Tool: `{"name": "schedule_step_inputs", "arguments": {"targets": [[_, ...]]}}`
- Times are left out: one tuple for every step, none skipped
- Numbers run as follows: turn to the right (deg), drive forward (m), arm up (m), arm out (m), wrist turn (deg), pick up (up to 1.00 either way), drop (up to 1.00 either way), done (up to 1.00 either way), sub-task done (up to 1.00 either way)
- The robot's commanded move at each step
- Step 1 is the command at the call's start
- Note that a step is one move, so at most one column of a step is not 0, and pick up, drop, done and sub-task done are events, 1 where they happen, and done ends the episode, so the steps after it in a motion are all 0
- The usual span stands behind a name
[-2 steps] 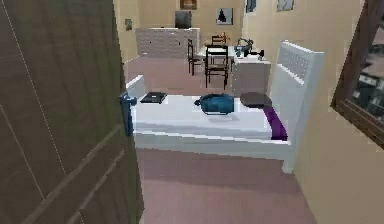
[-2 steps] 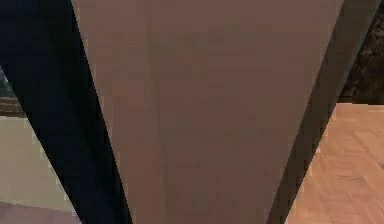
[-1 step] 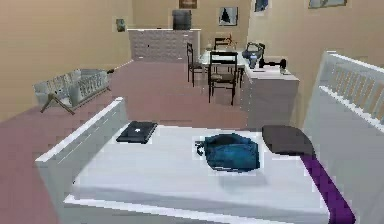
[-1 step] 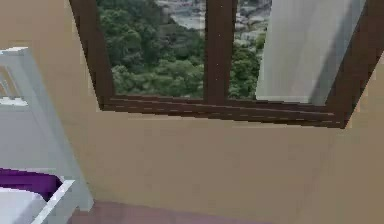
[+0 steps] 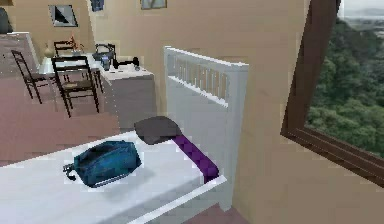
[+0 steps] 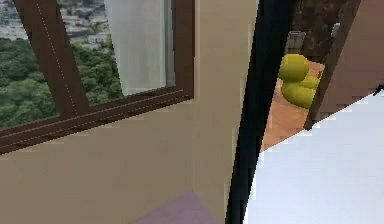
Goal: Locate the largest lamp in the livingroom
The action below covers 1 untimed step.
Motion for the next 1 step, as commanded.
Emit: {"name": "schedule_step_inputs", "arguments": {"targets": [[0.0,0.05,0.00,0.00,0.0,0.00,0.00,0.00,0.00]]}}
